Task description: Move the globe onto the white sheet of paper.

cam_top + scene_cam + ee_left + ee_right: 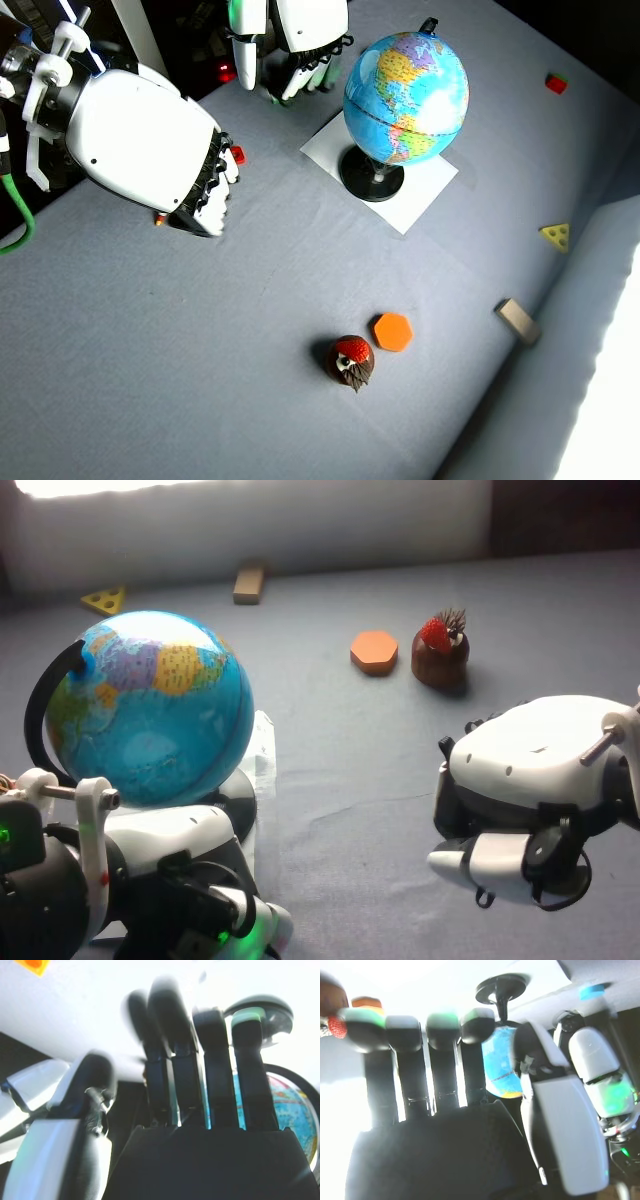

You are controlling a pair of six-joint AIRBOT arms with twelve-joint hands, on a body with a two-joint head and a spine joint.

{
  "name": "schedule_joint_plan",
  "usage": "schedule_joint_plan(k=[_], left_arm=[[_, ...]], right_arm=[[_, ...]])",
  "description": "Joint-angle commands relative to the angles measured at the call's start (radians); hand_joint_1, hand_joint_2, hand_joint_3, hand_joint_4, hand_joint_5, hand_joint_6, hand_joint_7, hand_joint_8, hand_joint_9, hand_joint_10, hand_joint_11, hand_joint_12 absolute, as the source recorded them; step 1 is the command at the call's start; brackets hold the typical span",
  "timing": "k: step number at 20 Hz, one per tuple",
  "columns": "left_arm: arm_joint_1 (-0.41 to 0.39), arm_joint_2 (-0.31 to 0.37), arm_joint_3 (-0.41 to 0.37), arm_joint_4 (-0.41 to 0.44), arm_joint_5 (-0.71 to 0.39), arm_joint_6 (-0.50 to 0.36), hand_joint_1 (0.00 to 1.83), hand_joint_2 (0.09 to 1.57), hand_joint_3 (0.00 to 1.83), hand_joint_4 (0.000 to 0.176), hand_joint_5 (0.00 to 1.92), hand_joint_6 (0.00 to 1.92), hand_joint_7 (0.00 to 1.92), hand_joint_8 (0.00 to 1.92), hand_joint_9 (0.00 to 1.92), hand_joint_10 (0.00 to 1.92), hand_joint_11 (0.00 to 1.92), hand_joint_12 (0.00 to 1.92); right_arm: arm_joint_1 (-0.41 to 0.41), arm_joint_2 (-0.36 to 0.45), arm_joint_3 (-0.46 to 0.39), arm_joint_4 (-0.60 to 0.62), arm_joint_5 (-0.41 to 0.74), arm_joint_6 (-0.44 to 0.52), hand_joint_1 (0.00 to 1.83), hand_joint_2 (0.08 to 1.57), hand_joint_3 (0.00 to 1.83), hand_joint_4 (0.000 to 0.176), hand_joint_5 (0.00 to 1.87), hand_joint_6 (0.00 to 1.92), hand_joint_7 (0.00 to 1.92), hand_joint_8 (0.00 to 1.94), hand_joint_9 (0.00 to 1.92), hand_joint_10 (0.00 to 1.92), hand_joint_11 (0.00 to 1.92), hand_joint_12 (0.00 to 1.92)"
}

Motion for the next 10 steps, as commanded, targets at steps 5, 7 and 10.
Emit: schedule_joint_plan(k=[5, 7, 10], left_arm=[[-0.01, 0.008, -0.008, 0.051, 0.004, -0.003, 0.76, 1.45, 0.01, 0.0, 1.01, 1.92, 1.16, 1.92, 1.23, 1.92, 1.19, 1.92], [-0.01, 0.01, -0.009, 0.051, 0.003, -0.003, 0.76, 1.45, 0.01, 0.0, 1.01, 1.92, 1.16, 1.92, 1.23, 1.92, 1.19, 1.92], [-0.015, 0.008, -0.011, 0.054, 0.003, -0.003, 0.75, 1.46, 0.01, 0.0, 1.02, 1.9, 1.18, 1.92, 1.24, 1.92, 1.18, 1.92]], right_arm=[[0.019, 0.001, -0.009, -0.038, -0.001, 0.052, 0.96, 0.79, 1.23, 0.0, 0.78, 1.92, 1.25, 1.94, 1.29, 1.92, 1.35, 1.92], [0.015, 0.001, -0.009, -0.039, 0.019, 0.052, 0.96, 0.78, 1.24, 0.0, 0.78, 1.92, 1.25, 1.94, 1.3, 1.92, 1.35, 1.92], [0.013, 0.001, -0.01, -0.04, 0.037, 0.053, 0.96, 0.78, 1.24, 0.0, 0.78, 1.92, 1.25, 1.94, 1.29, 1.92, 1.34, 1.92]])
